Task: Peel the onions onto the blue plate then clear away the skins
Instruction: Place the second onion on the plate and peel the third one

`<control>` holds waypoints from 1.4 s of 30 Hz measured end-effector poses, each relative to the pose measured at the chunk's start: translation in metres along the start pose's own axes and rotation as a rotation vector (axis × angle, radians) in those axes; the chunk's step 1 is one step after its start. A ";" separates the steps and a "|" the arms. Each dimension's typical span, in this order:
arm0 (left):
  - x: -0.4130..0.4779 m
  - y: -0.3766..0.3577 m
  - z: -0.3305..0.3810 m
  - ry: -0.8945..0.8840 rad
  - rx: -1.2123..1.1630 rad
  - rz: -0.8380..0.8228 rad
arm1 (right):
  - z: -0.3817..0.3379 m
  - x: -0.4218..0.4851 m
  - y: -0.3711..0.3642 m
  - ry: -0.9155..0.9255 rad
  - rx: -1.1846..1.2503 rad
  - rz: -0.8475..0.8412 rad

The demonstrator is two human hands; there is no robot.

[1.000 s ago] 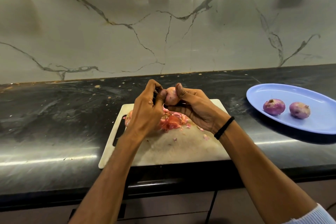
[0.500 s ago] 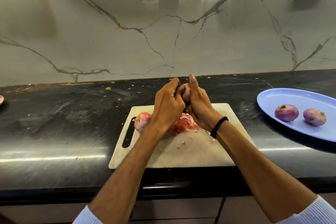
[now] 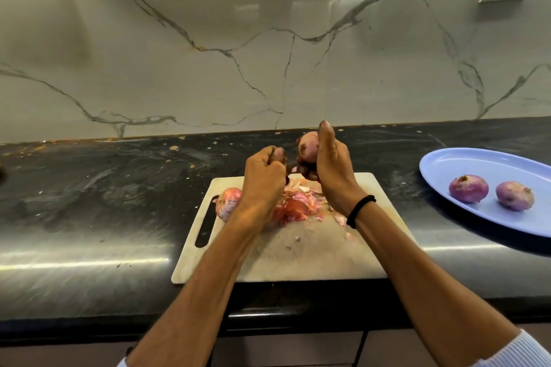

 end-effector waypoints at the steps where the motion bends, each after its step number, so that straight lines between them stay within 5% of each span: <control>1: 0.002 0.002 -0.002 -0.102 0.068 0.032 | 0.000 0.002 0.002 -0.037 0.030 0.010; 4: 0.005 0.008 -0.004 -0.364 0.236 0.190 | 0.003 0.008 0.004 -0.128 0.109 0.028; 9: 0.008 0.015 -0.015 -0.534 0.403 0.223 | -0.002 0.007 0.003 -0.294 0.230 -0.043; 15: 0.009 0.011 -0.013 -0.711 0.371 0.047 | -0.004 -0.001 0.002 -0.297 0.240 -0.199; 28: 0.009 0.020 -0.008 -0.223 -0.163 -0.028 | -0.003 -0.002 0.005 -0.201 0.354 -0.276; 42: 0.011 0.023 -0.006 -0.405 0.022 0.051 | -0.003 0.002 0.012 0.011 0.131 -0.233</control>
Point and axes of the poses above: each hand's wrist, its own x-axis towards the middle knuckle, its own y-axis out of the back of the hand, z = x × y, the point moved 1 cm from there along x, towards the middle knuckle, and after that the axes turned 13 degrees about z, right-handed, at the moved point
